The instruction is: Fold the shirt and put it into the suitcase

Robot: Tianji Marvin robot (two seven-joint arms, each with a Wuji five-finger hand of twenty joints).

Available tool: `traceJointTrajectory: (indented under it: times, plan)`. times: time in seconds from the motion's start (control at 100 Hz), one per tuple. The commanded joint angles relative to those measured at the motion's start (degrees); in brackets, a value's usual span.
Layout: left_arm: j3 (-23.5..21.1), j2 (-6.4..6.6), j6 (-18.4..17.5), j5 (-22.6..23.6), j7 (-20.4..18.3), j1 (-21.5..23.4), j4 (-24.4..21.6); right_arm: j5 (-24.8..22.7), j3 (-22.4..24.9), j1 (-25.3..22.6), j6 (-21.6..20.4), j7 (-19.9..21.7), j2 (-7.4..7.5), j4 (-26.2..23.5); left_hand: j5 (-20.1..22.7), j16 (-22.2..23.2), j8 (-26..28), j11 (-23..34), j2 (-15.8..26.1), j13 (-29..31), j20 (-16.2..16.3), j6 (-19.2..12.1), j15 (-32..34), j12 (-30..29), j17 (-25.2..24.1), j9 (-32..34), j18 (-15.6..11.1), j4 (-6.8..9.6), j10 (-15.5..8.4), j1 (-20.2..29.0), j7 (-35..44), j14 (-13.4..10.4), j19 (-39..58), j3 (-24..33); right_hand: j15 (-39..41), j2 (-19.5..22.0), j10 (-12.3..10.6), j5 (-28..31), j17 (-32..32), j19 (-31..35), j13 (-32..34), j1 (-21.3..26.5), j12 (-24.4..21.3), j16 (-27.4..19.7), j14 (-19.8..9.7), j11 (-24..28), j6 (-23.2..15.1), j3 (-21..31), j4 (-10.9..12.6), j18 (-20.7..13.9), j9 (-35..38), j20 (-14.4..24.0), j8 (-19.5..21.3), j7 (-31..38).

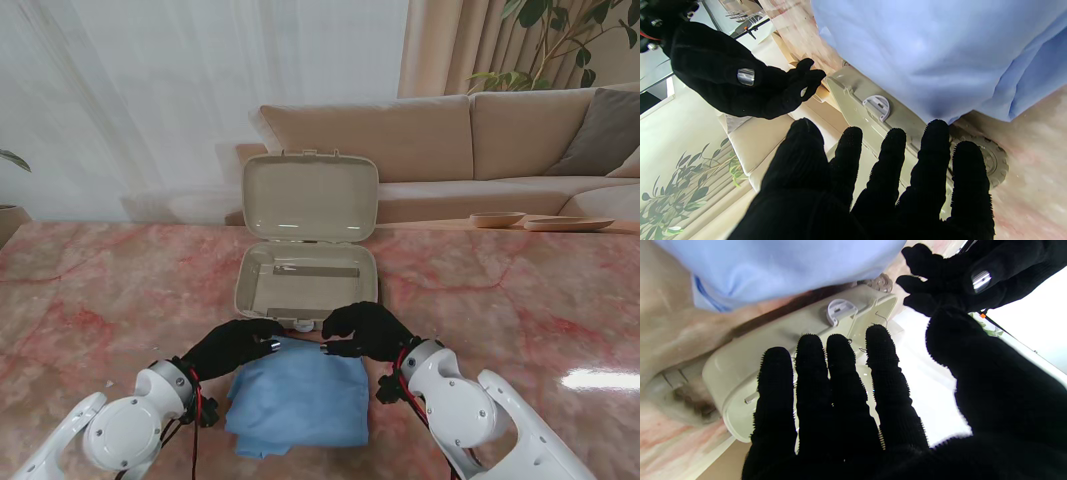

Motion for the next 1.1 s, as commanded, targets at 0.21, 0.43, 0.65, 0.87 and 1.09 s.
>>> traceJointTrajectory:
  times: [0.21,0.43,0.65,0.87,1.09]
  plan:
    - [2.5,-0.05,-0.4,-0.5,-0.1,-0.6,3.1,-0.8,-1.8,-1.8,-1.1,0.6,0.22,1.7,1.5,-0.7,0.5,-0.7,1.6,-2.6,-0.7,-0.3,-1.8,-0.4,-1.0,-0.6,0.0,0.72,-0.7,-1.7,0.1,0.8,-1.3,-1.8,-0.7,0.1,-0.3,0.0,-0.7,2.9,0.9,0.3,0.4,-0.7,-0.4,-0.4,-0.5,-0.6,1.8,-1.1,-0.1,-2.7,0.7,-0.5]
    - [4.2,0.00,-0.5,0.0,-0.2,-2.4,5.5,-1.5,-4.2,0.2,-1.6,-1.9,-0.29,5.1,1.2,-0.8,0.6,-0.4,1.7,-2.8,-0.7,-0.4,-1.9,-0.3,-1.2,-0.7,0.0,0.72,-0.8,-1.7,0.4,0.6,-1.4,-1.9,-0.6,-1.0,-0.6,0.3,-0.9,3.5,1.0,0.3,0.5,-0.9,-0.8,0.1,-0.7,0.6,1.1,-1.7,0.2,-4.3,0.0,0.5]
    - [5.2,0.49,-0.9,-2.0,-3.1,-3.7,7.2,1.3,-4.8,1.3,-2.4,1.1,0.11,7.2,1.3,-0.7,0.7,-0.3,1.8,-2.8,-0.7,-0.3,-1.8,-0.3,-1.3,-0.7,0.0,0.75,-0.9,-1.7,0.6,0.8,-1.3,-1.8,0.1,-0.9,-0.1,0.4,-0.7,4.8,1.5,1.0,0.5,-0.9,-0.4,0.7,-0.5,0.7,-0.1,-1.2,0.8,-4.9,-1.1,2.0]
    - [5.5,1.06,-1.6,-2.7,-5.5,-3.2,6.5,3.6,-2.8,-1.1,-5.1,4.4,0.88,6.0,1.1,-0.6,0.6,-0.2,2.1,-2.8,-0.5,-0.3,-1.6,-0.2,-1.2,-0.8,0.0,0.75,-0.8,-1.8,0.7,0.9,-1.0,-1.9,0.6,0.0,0.1,0.1,-0.6,5.7,1.6,1.6,0.5,-0.8,-0.2,0.9,-0.2,-0.1,-0.5,-1.1,1.0,-5.3,-2.4,3.2]
    - [4.6,1.92,-1.4,-2.6,-8.7,-0.7,3.7,5.0,-0.4,-4.1,-8.9,7.5,1.78,4.6,0.9,-0.5,0.5,-0.2,2.3,-3.0,-0.3,-0.1,-1.6,-0.2,-1.2,-1.0,-0.1,0.75,-0.6,-1.9,0.5,1.1,-0.9,-1.9,0.6,0.5,-0.2,-0.4,-0.6,6.0,1.4,2.2,0.4,-0.9,-0.4,0.9,-0.6,-1.1,-0.7,-1.2,0.9,-5.7,-3.4,4.4]
